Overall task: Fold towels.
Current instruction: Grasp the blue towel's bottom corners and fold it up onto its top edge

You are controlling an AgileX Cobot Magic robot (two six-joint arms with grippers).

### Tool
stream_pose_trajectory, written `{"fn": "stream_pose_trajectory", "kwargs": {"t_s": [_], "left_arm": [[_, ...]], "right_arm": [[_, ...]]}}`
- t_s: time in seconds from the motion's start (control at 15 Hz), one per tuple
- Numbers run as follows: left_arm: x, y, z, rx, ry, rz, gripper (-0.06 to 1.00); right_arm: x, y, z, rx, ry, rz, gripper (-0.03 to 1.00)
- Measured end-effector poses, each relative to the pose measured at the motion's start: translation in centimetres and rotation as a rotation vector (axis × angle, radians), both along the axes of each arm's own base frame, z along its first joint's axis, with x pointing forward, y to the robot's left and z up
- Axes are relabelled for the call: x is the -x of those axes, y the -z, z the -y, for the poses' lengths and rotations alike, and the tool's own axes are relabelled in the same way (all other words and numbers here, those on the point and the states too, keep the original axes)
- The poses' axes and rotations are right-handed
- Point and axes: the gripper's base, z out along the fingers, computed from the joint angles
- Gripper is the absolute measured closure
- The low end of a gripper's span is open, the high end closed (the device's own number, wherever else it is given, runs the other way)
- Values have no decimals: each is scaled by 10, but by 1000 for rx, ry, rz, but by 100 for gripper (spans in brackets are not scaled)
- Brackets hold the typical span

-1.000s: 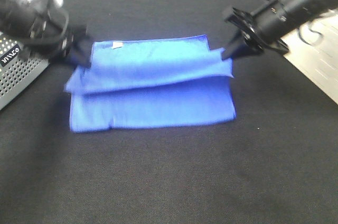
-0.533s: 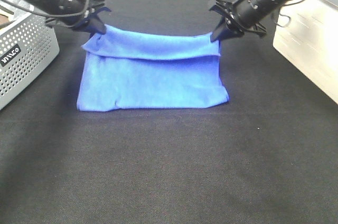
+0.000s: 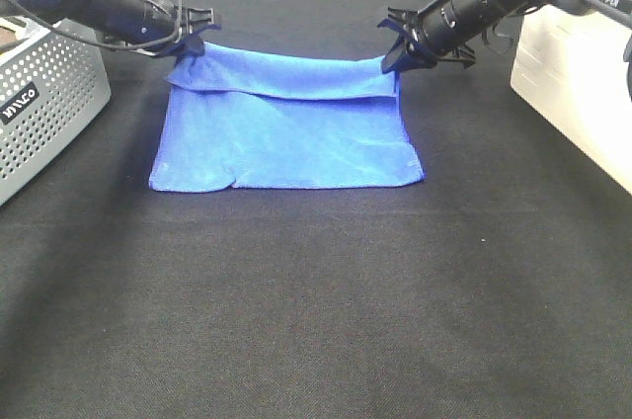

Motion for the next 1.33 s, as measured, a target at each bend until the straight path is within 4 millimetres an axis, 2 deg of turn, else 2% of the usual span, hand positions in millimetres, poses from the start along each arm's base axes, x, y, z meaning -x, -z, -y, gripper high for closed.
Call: {"fn": "stream_pose_trajectory", "kwargs": {"t_s": [0.13,0.2,0.27,0.4,0.6,1.0,1.13,1.33], "left_arm": [[-1,-1,0,-1,-1,5,34],[0,-1,0,0,2,1,22],[1,0,1,2,16,-18,17],[7,2,2,-9,72,-89,17],[22,-3,-7,3,146,-265,24],[42,-8,-18,24,80,-481,25],[58,-4,-21,18,57,-516,26],[94,-6,-29,7,-16,-498,27]], "right_arm": [[1,0,-1,-1,-11,-14,38],[4,1,-1,-1,-26,-35,22],[6,0,-2,-2,-46,-59,13],[12,-3,-2,13,-88,-102,8],[25,-17,-2,17,-133,-212,7],[31,-19,2,47,-86,-273,10],[43,-22,5,74,-93,-313,10],[70,-25,27,41,-77,-394,10]]}}
